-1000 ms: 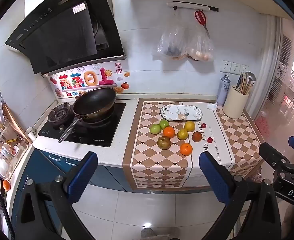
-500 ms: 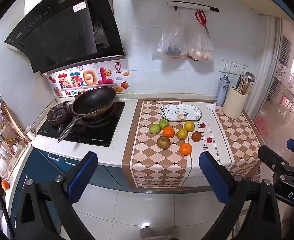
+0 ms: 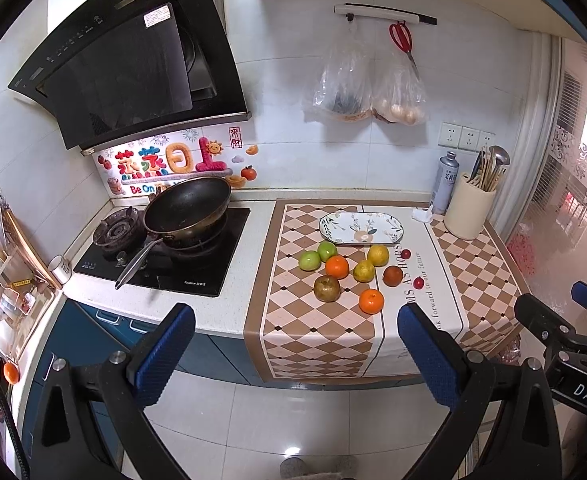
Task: Organize fruits
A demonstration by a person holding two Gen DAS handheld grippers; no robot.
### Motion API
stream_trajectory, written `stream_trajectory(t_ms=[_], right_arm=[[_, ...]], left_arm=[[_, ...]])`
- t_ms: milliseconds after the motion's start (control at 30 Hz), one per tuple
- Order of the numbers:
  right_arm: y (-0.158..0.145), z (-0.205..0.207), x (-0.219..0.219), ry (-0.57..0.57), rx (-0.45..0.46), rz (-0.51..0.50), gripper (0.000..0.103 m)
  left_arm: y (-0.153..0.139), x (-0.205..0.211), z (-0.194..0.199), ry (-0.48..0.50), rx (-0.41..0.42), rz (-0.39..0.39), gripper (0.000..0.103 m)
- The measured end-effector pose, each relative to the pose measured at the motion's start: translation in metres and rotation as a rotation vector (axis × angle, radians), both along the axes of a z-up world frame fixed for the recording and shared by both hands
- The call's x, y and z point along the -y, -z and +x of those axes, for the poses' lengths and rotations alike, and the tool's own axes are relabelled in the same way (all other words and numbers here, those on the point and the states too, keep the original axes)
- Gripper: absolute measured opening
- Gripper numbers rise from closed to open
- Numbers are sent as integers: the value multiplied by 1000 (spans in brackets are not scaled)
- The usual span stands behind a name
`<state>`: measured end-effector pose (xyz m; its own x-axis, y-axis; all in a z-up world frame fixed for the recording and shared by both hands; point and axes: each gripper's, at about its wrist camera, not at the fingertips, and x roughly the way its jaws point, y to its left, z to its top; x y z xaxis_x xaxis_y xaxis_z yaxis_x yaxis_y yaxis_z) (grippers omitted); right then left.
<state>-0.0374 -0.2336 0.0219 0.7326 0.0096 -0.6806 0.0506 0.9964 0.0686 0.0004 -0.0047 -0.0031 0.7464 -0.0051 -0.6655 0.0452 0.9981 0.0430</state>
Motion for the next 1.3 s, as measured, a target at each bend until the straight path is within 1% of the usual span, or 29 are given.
stream_trajectory(t_ms=[133, 267, 767, 800, 1300], right_arm=[[1, 0, -1, -3, -2, 1, 103], [2, 3, -2, -6, -8, 4, 103], [3, 5, -5, -8, -11, 3, 103], [3, 5, -5, -8, -11, 3, 103], [2, 6, -7, -2, -12, 3, 103]], left_arm=[[-1, -1, 0, -1, 0, -1, 103], [-2, 6, 2, -4, -3, 1, 103], [3, 2, 5, -2, -2, -2, 103], [9, -4, 6, -1, 1, -3, 103], [8, -3, 6, -1, -2, -3, 103]])
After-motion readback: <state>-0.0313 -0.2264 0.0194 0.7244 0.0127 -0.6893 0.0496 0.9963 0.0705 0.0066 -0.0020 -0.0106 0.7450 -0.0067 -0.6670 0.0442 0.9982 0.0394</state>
